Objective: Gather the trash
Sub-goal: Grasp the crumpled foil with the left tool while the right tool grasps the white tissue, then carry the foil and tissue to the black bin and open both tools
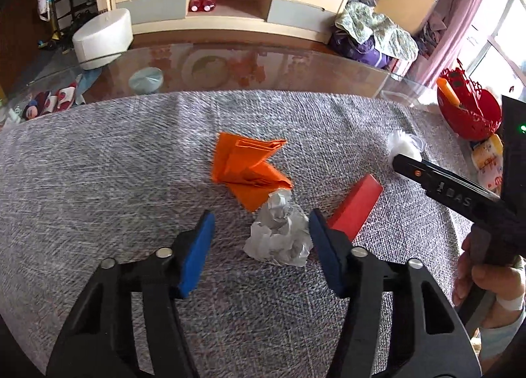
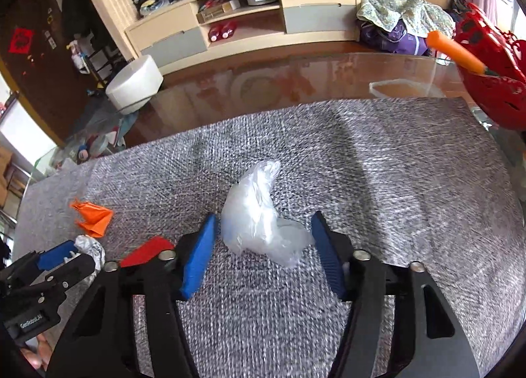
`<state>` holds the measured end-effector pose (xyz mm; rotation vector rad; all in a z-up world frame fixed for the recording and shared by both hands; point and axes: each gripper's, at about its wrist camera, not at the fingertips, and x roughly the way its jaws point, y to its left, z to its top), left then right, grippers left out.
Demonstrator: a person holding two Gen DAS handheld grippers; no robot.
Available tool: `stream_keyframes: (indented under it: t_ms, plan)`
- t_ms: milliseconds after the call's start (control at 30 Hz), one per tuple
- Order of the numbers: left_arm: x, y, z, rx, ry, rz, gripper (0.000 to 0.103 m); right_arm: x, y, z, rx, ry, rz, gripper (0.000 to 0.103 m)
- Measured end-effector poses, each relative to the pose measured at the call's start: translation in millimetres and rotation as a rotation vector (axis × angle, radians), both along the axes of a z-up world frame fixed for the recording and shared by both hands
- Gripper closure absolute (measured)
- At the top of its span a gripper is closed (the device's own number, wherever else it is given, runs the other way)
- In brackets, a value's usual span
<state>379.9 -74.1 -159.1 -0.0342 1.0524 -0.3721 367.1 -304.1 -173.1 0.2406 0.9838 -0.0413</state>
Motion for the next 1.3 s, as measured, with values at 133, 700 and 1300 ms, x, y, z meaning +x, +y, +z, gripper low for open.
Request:
stream_keyframes:
  t_ms: [133,700,1300]
  plan:
    - [-4.0,-5.7,-6.0,0.007,0.002,-0.011,0.063,-1.8,-0.1,1.1,-0.02,-0.011,-0.003,0.071]
    - [-88.3,11.6,16.1,0.069,-0.021,-0.049,0.092,-89.3,29.2,38.3,-0.037,-0.013,0.109,0.074]
    - [-243.9,41.4,39.8,0.007,-0.069,-0.051,0.092,-234.8,85.5,67.9,-0.03,-0.03,0.237,0.074]
